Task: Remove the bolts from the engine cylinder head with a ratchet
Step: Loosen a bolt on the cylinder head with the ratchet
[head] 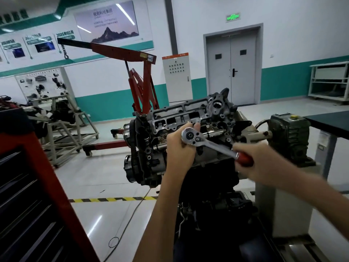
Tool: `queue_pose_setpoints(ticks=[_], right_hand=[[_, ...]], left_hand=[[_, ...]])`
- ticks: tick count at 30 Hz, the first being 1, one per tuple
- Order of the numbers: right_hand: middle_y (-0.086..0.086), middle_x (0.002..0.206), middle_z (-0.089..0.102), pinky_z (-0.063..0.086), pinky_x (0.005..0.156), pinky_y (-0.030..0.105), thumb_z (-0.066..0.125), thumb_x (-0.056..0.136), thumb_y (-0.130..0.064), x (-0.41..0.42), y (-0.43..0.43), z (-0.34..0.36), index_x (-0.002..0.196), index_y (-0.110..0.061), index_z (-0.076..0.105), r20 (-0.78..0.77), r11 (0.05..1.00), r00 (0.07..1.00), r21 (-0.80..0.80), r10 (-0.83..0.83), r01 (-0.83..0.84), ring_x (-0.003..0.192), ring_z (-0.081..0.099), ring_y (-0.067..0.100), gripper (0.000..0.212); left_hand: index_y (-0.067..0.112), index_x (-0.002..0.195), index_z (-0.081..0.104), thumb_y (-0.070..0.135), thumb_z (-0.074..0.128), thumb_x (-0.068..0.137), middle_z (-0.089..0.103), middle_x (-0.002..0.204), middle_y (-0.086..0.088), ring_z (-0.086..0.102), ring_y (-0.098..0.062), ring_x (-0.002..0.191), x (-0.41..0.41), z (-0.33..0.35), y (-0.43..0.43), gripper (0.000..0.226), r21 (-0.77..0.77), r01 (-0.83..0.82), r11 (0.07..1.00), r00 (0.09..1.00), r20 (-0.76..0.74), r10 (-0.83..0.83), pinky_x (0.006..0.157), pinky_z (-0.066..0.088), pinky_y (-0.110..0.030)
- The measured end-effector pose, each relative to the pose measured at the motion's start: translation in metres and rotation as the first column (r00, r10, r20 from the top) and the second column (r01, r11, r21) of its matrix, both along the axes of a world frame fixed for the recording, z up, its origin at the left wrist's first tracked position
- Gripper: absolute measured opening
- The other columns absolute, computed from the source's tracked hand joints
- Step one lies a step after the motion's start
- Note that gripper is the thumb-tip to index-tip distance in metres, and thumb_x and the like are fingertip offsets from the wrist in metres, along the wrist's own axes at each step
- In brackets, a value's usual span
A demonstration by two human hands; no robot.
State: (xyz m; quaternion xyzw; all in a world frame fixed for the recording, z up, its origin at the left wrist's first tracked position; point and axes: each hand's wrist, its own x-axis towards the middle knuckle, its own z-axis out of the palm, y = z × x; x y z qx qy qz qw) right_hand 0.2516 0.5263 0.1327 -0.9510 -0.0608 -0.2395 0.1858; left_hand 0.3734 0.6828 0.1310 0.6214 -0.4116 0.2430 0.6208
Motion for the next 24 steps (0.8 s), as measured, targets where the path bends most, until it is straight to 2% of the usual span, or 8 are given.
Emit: queue_pose_setpoints(ticks=[4, 7, 9, 12, 15, 18, 22, 24], right_hand=[[-0.007, 0.045, 0.044, 0.033, 0.041, 0.02, 0.064, 0.078, -0.007, -0.003, 0.074, -0.062, 0.061, -0.022, 0.045, 0.076, 0.851, 0.99, 0.506, 0.119, -0.141, 0.04, 0.038, 0.004, 0.03], [-0.007, 0.044, 0.046, 0.034, 0.041, 0.02, 0.06, 0.081, -0.008, -0.001, 0.105, -0.073, 0.06, -0.032, 0.046, 0.046, 0.718, 0.969, 0.664, 0.241, -0.21, 0.037, 0.041, 0.007, 0.035], [-0.006, 0.045, 0.045, 0.035, 0.041, 0.019, 0.059, 0.079, -0.006, -0.001, 0.087, -0.062, 0.059, -0.024, 0.045, 0.0, 0.822, 0.983, 0.547, 0.185, -0.155, 0.038, 0.041, 0.005, 0.031], [-0.006, 0.05, 0.046, 0.034, 0.045, 0.013, 0.061, 0.075, -0.007, 0.002, 0.035, -0.023, 0.062, -0.019, 0.046, -0.017, 0.978, 0.995, 0.191, 0.094, -0.089, 0.043, 0.044, 0.005, 0.023], [-0.009, 0.056, 0.05, 0.041, 0.05, 0.018, 0.061, 0.074, -0.017, 0.009, -0.006, 0.024, 0.065, -0.027, 0.042, 0.017, 0.986, 1.0, -0.166, -0.022, 0.025, 0.051, 0.051, 0.006, 0.023], [-0.009, 0.055, 0.051, 0.035, 0.05, 0.016, 0.063, 0.074, -0.016, 0.009, -0.016, 0.025, 0.067, -0.03, 0.041, 0.049, 0.978, 0.996, -0.191, -0.071, 0.079, 0.052, 0.05, 0.004, 0.027], [-0.006, 0.048, 0.047, 0.033, 0.043, 0.014, 0.065, 0.076, -0.008, -0.001, 0.031, -0.038, 0.062, -0.023, 0.044, 0.065, 0.971, 0.997, 0.238, -0.03, 0.014, 0.04, 0.041, 0.005, 0.03], [-0.005, 0.043, 0.045, 0.032, 0.039, 0.017, 0.064, 0.08, -0.007, -0.004, 0.067, -0.061, 0.062, -0.02, 0.043, 0.011, 0.828, 0.992, 0.549, 0.126, -0.111, 0.035, 0.04, 0.004, 0.031]], left_hand=[[0.023, 0.054, 0.044, 0.027, 0.057, 0.092, 0.038, 0.053, 0.014, 0.032, -0.003, 0.054, -0.004, -0.004, -0.007, 0.04, -0.176, -0.021, 0.984, 0.991, -0.137, -0.003, 0.055, 0.029, -0.023], [0.031, 0.053, 0.057, 0.044, 0.059, 0.082, 0.048, 0.054, 0.018, 0.045, 0.003, 0.058, -0.005, -0.004, -0.004, 0.032, -0.216, 0.061, 0.974, 0.947, -0.296, -0.125, 0.065, 0.04, -0.017], [0.023, 0.052, 0.043, 0.031, 0.06, 0.089, 0.037, 0.053, 0.016, 0.035, -0.002, 0.054, -0.003, -0.004, 0.004, 0.042, -0.157, 0.049, 0.986, 0.979, -0.187, -0.078, 0.056, 0.034, -0.018], [0.016, 0.057, 0.033, 0.022, 0.055, 0.096, 0.03, 0.052, 0.01, 0.028, -0.008, 0.051, 0.0, -0.001, 0.015, 0.045, -0.002, -0.012, 1.0, 0.999, -0.043, 0.012, 0.05, 0.025, -0.026], [0.004, 0.057, 0.04, 0.023, 0.055, 0.095, 0.033, 0.052, -0.007, 0.029, -0.011, 0.051, -0.002, 0.01, 0.016, 0.045, 0.097, 0.004, 0.995, 0.999, 0.048, -0.008, 0.051, 0.023, -0.031], [-0.007, 0.06, 0.039, 0.021, 0.053, 0.097, 0.034, 0.053, -0.013, 0.027, -0.023, 0.05, -0.006, 0.008, 0.007, 0.048, 0.085, -0.001, 0.996, 0.997, 0.081, -0.005, 0.049, 0.023, -0.033], [0.018, 0.056, 0.037, 0.024, 0.052, 0.096, 0.034, 0.05, 0.007, 0.028, -0.005, 0.048, -0.008, 0.0, -0.008, 0.044, -0.097, -0.053, 0.994, 0.999, -0.004, 0.053, 0.047, 0.025, -0.027], [0.028, 0.052, 0.042, 0.033, 0.054, 0.093, 0.037, 0.048, 0.013, 0.03, -0.002, 0.048, -0.011, 0.001, -0.014, 0.042, -0.172, -0.044, 0.984, 0.995, -0.098, 0.028, 0.048, 0.028, -0.026]])
